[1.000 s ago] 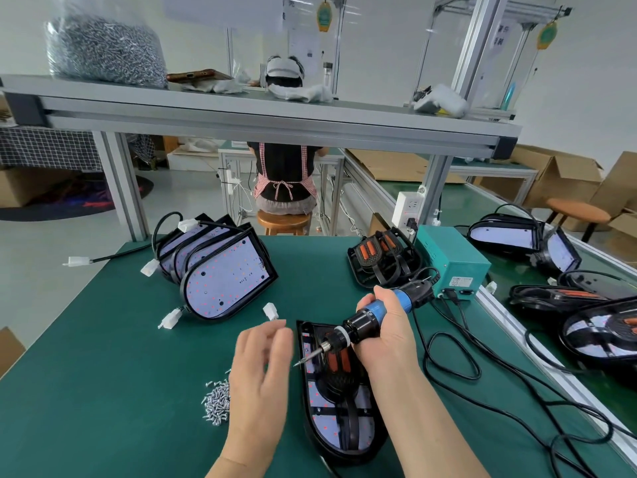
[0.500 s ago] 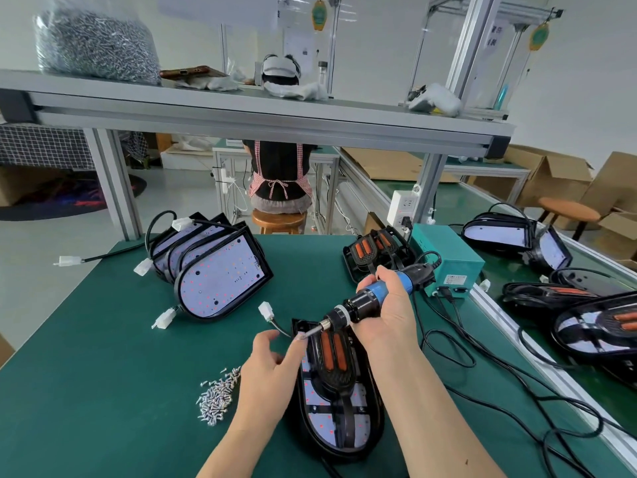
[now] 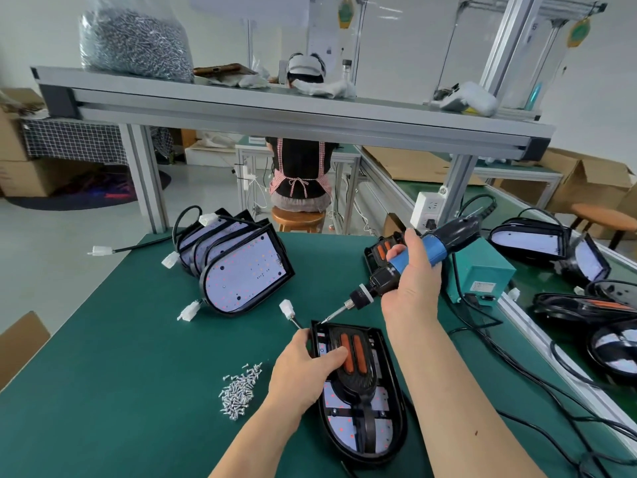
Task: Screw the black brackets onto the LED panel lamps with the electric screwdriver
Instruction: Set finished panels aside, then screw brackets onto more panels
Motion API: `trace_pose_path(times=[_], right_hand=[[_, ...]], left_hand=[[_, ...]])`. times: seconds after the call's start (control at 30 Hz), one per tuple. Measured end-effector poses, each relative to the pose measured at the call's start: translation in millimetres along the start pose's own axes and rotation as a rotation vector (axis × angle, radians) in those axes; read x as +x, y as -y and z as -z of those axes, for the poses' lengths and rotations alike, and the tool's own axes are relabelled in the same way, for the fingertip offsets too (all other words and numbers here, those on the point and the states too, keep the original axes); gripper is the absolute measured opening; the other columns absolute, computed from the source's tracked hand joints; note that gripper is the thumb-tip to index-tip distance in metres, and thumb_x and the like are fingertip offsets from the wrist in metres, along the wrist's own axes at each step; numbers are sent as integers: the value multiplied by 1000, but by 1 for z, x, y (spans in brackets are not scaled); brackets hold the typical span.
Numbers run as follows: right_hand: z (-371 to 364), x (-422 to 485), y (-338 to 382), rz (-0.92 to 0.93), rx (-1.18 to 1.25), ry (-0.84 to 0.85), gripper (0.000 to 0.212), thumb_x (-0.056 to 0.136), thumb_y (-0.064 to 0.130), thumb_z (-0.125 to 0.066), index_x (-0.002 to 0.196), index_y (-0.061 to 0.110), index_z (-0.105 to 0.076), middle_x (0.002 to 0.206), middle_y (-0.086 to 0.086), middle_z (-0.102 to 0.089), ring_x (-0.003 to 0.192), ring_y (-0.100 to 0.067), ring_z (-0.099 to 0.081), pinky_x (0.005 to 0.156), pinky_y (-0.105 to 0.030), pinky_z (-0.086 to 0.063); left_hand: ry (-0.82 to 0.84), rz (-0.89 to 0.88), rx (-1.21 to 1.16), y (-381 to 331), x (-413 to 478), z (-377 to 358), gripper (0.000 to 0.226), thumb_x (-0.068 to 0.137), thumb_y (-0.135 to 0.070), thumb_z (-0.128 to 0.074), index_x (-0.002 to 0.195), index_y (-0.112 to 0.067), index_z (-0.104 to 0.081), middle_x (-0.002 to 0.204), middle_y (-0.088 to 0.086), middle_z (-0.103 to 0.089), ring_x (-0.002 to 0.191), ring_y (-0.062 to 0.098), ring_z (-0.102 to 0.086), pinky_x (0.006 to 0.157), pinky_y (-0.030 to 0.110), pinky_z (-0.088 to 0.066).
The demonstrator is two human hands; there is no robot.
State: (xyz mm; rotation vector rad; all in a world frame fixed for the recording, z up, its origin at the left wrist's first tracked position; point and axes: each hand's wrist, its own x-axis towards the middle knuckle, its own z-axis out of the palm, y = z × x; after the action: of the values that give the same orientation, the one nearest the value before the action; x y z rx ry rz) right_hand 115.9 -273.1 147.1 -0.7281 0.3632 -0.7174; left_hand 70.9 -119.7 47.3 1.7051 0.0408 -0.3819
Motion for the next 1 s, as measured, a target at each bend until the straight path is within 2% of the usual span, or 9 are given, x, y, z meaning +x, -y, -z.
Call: trace_pose_path(times=[0.2, 0.37, 0.57, 0.7, 0.83, 1.0], right_hand=[[-9, 0, -5, 169, -121, 101, 18, 90, 16, -73, 98, 17, -57, 74, 0, -58, 57, -10, -56, 62, -21, -53], [-17, -4, -9, 291, -239, 227, 21, 87, 20, -72, 97, 16, -55, 64, 13, -60, 56, -8, -57, 62, -22, -52], [-21, -8, -16, 344, -293, 327, 25, 83, 25, -73, 100, 14, -56, 65, 13, -62, 55, -8, -57, 60, -21, -51], [-21, -12, -20, 351, -286, 373, 21, 84, 22, -72, 97, 17, -56, 67, 15, -62, 56, -8, -56, 59, -21, -50], [-21, -13, -24, 334, -292, 362, 24, 84, 23, -73, 100, 16, -56, 66, 16, -61, 56, -8, -56, 59, -21, -50], [-20, -13, -29, 308, -279, 369, 23, 87, 18, -72, 102, 14, -56, 65, 15, -61, 56, -8, -55, 59, -21, -51]], left_hand=[[-21, -17, -5, -1, -2, -2, 80, 56, -58, -71, 130, -32, -55, 110, -13, -73, 105, 17, -69, 97, 43, -53], [-35, -15, 11, -2, -5, -2, 74, 59, -58, -70, 129, -37, -55, 107, -18, -73, 104, 14, -68, 98, 43, -52], [-31, -10, 17, -3, -6, -3, 93, 53, -64, -67, 140, -34, -50, 122, -11, -69, 115, 18, -64, 101, 43, -50], [-38, -4, 27, -3, -6, -3, 91, 54, -64, -67, 138, -35, -51, 120, -11, -70, 113, 17, -64, 101, 43, -51], [-41, -24, 27, -4, -6, -3, 78, 58, -59, -68, 131, -35, -56, 109, -15, -73, 107, 14, -67, 98, 42, -52], [-37, -19, 10, -4, -6, -3, 85, 56, -60, -68, 136, -34, -53, 112, -14, -72, 108, 17, -67, 98, 42, -52]])
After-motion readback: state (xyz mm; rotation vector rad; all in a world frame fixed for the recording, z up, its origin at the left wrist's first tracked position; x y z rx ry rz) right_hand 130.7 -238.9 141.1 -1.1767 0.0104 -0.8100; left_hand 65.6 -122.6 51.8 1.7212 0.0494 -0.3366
